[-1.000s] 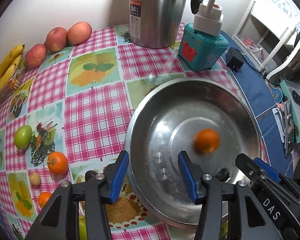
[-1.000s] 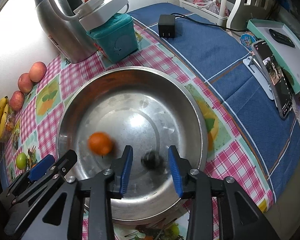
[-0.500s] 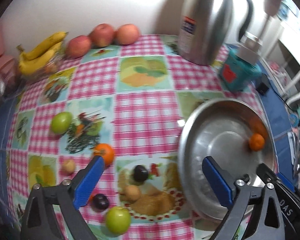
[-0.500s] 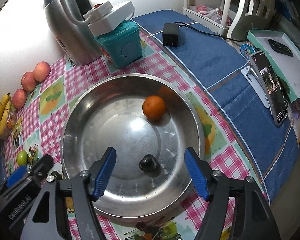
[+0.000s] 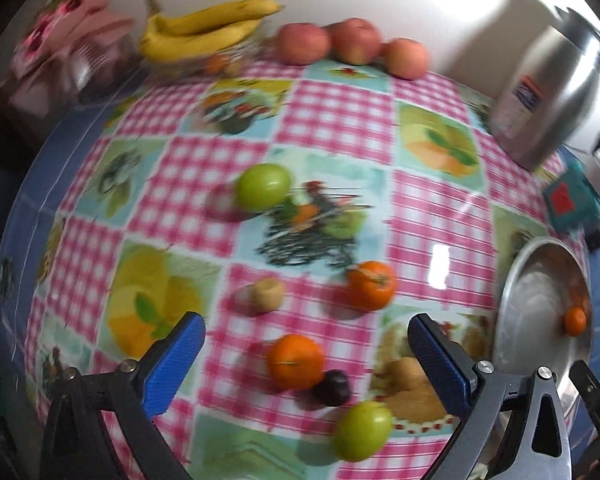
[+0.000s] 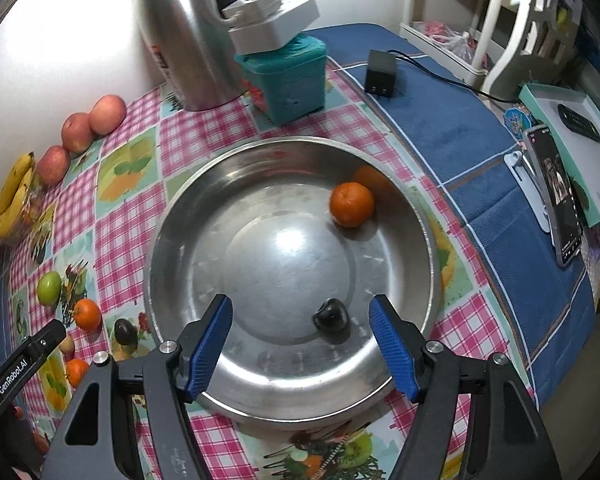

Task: Organize fruits
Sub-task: 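Move both open tools back over the remaining fruit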

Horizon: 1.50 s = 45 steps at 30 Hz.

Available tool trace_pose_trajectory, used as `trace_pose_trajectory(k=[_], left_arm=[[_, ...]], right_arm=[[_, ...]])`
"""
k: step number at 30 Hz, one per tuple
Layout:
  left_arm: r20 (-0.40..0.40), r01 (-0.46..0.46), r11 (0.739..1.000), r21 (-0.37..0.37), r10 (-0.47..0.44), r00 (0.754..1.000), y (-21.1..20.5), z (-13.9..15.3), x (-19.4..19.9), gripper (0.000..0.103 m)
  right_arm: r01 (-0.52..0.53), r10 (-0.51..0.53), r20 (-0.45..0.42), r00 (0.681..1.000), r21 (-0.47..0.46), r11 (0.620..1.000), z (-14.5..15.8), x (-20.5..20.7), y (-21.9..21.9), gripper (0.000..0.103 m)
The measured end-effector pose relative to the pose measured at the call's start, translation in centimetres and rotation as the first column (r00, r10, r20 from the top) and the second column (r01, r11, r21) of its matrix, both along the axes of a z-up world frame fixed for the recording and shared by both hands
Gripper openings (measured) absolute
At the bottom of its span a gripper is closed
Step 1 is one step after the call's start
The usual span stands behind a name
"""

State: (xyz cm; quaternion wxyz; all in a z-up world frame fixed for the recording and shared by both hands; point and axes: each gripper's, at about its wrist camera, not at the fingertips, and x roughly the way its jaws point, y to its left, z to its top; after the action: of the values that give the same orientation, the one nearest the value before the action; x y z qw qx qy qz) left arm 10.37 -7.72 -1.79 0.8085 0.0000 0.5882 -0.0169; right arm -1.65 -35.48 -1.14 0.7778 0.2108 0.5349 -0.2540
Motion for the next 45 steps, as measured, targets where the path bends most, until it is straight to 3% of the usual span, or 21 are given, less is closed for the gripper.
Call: trace_pose_trajectory(k=[16, 25, 26, 28, 45], left_arm=[[0.011, -0.19, 0.982, -0.018, 0.19, 0.982, 7.6, 0.8, -0.8, 0.103], [0.013, -0.207, 0.978, -0.011, 0.207, 0.978, 8.2, 0.8, -1.4, 0.103], [0.015, -0.21, 0.978, -0.012, 0.21, 0.978, 8.2, 0.8, -1.5, 0.103], [0.019, -0.207, 0.978, -0.009, 0.207, 0.978, 8.3, 0.7, -1.6, 0.103], [0.086, -0.099, 0.994, -0.036, 0.102, 0.991, 6.9, 1.5, -1.7, 0.103]], right_arm=[[-0.189, 0.19, 0.033, 0.981, -0.014, 0.982, 1.6, 2.3, 7.0, 0.072], [-0.227, 0.227, 0.042, 0.973, -0.024, 0.974, 1.6, 2.7, 8.5, 0.072], [-0.233, 0.234, 0.043, 0.971, -0.03, 0.972, 1.6, 2.7, 8.6, 0.075], [-0.244, 0.246, 0.047, 0.968, -0.043, 0.969, 1.6, 2.8, 8.8, 0.092], [-0.264, 0.266, 0.024, 0.964, -0.047, 0.963, 0.4, 3.4, 9.5, 0.094]])
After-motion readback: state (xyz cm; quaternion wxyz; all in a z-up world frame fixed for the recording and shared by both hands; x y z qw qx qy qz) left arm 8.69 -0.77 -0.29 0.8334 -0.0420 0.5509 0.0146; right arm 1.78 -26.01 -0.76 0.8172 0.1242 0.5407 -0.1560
